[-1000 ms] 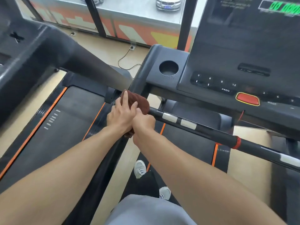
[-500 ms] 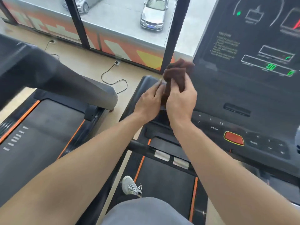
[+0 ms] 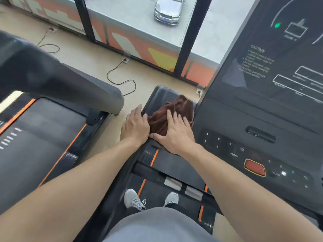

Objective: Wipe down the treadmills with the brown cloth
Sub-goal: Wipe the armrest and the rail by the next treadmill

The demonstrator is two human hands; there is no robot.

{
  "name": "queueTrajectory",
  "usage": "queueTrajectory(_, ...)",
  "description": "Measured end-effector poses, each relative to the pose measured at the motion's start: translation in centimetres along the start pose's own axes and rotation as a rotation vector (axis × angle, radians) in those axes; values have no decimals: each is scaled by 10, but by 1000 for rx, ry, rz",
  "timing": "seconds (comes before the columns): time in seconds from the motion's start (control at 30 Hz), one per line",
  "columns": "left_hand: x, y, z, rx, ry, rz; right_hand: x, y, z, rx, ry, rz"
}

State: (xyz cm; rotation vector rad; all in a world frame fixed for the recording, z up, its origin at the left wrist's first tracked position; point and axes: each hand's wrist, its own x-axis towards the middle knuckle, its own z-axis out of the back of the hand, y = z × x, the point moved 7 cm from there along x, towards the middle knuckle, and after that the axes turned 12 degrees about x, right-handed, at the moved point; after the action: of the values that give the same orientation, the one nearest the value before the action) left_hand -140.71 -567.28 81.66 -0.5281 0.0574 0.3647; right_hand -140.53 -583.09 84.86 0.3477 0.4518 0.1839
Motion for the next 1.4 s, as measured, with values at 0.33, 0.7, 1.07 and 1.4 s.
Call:
queueTrajectory(0.33, 0, -6, 2, 61, -5, -12, 16, -9, 29, 118, 162, 120)
queueTrajectory(0.7, -6, -11, 5, 129, 75, -8, 14, -1, 53, -511, 351, 308)
queueTrajectory(1.07, -7, -11, 8, 82, 87, 36, 7, 13, 39, -184, 318, 98)
queueTrajectory(1.4, -5, -6, 7, 28, 89, 57, 13, 20, 44, -612, 455, 207)
